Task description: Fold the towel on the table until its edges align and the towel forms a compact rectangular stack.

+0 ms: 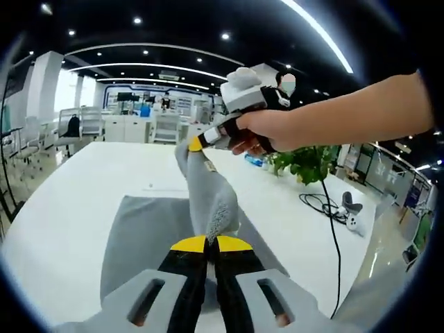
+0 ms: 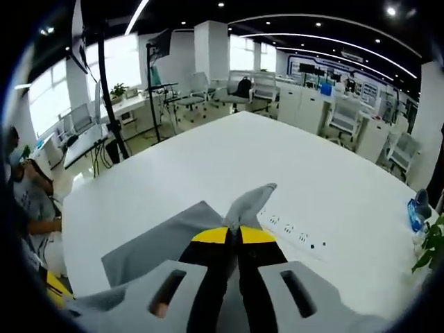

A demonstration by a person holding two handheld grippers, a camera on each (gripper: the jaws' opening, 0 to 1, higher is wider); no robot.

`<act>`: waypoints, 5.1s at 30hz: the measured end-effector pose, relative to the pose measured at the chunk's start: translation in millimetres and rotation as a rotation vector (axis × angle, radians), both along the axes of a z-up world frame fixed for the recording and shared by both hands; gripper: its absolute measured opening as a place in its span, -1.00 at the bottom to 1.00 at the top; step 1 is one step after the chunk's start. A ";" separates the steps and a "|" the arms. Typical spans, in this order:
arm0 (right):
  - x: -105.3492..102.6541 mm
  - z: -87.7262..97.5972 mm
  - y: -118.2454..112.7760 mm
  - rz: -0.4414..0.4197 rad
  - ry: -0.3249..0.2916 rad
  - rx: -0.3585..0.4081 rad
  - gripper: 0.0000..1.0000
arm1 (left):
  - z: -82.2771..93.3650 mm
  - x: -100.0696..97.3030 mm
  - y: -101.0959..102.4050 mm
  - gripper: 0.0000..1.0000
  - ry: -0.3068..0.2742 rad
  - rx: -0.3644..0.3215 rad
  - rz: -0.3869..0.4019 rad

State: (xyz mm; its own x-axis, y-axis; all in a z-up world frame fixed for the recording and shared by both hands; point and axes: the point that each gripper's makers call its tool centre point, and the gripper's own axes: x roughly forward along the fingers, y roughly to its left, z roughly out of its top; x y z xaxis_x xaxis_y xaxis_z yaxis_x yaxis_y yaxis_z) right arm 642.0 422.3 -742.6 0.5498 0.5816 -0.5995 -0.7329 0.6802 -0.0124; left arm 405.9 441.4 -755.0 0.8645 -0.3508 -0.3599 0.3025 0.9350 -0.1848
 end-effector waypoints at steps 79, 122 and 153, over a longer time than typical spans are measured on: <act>0.4 -121.1 62.0 0.084 0.029 -0.159 -0.79 | -118.2 -6.0 130.4 -0.74 0.168 0.274 0.185; 10.8 -111.6 -89.3 -0.028 0.030 -0.197 -0.38 | -85.5 14.5 4.3 -0.67 0.116 0.253 -0.073; 32.5 -121.8 -184.1 -0.155 0.085 -0.141 -0.36 | -83.4 3.1 -128.8 -0.46 0.059 0.324 -0.380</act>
State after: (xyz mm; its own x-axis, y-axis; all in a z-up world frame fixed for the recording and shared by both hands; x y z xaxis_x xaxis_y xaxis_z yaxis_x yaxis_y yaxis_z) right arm 674.5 238.2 -864.4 0.5705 0.4013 -0.7166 -0.6220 0.7808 -0.0579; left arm 409.0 312.6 -838.4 0.6722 -0.4993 -0.5467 0.6308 0.7727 0.0699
